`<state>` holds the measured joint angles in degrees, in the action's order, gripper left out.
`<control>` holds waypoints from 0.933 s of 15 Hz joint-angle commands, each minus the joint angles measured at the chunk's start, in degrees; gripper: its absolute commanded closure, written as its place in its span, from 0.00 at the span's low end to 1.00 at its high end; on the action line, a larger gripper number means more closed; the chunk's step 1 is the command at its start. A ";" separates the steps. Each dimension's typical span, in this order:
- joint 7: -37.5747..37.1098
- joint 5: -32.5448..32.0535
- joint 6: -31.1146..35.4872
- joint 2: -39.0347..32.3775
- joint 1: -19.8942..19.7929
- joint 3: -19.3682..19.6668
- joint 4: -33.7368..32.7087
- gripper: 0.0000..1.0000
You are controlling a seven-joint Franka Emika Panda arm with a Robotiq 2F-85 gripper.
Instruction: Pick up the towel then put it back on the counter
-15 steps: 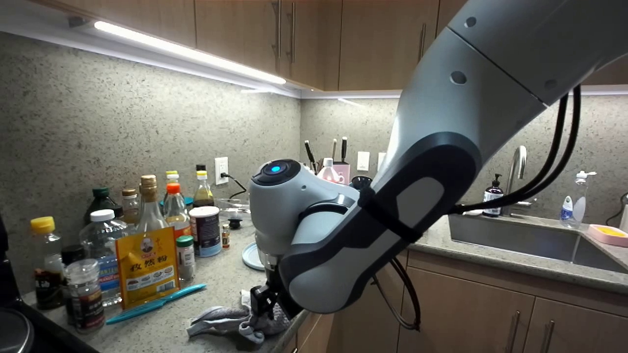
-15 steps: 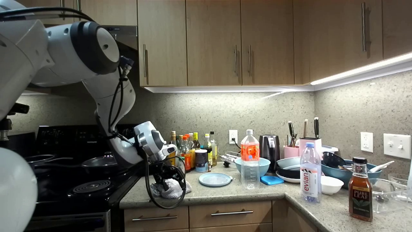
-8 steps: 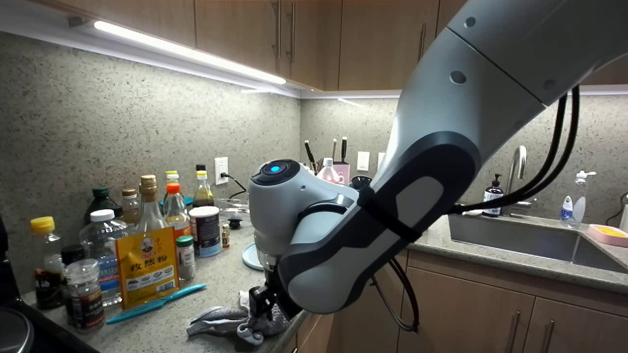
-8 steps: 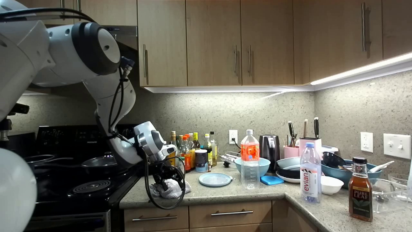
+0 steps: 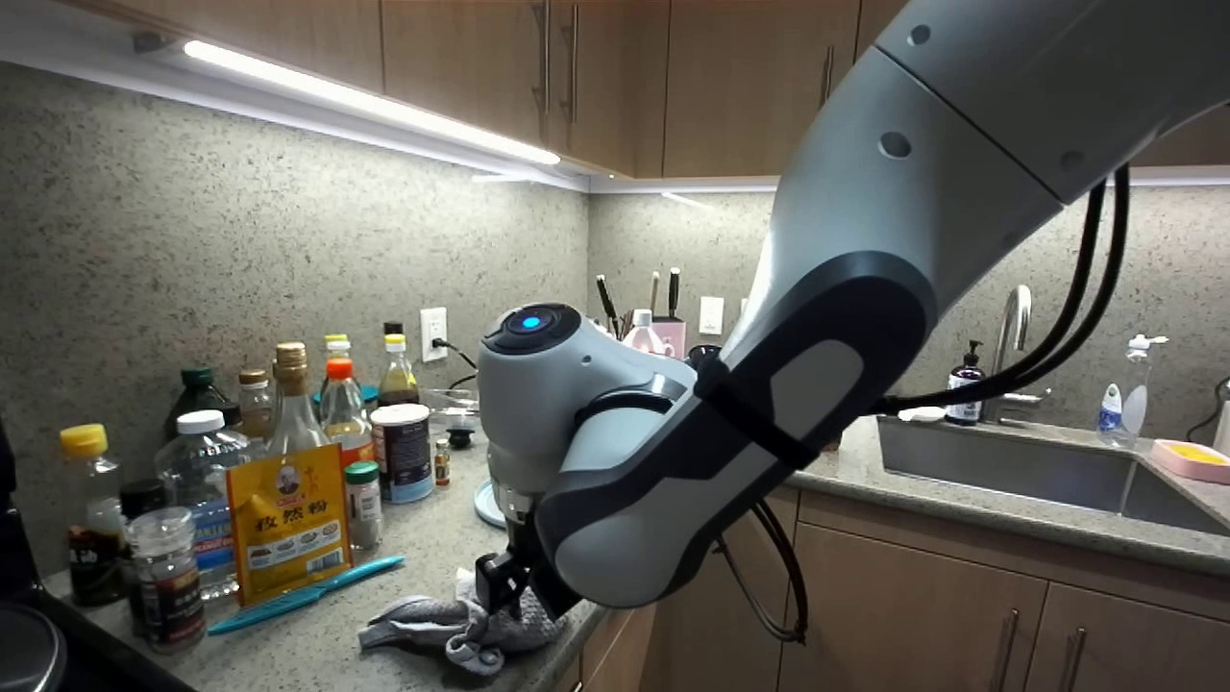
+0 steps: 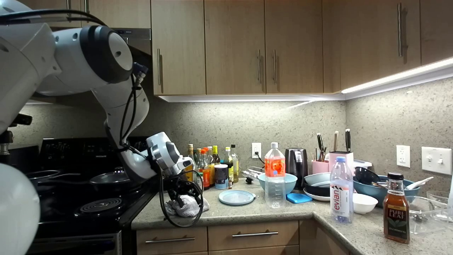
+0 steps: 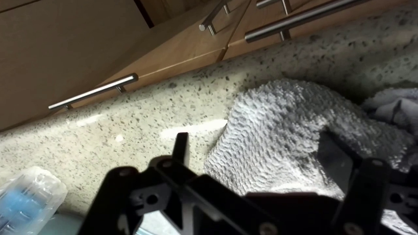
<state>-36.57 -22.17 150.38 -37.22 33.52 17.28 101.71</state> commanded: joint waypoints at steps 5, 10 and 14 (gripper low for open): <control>-13.72 -16.60 7.79 -0.26 5.40 8.27 -3.37 0.00; -17.76 -22.39 6.06 0.52 3.44 5.99 -5.06 0.00; -18.02 -22.79 6.02 0.53 3.56 6.03 -5.24 0.00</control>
<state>-53.28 -42.47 157.32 -37.25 39.20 25.86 96.83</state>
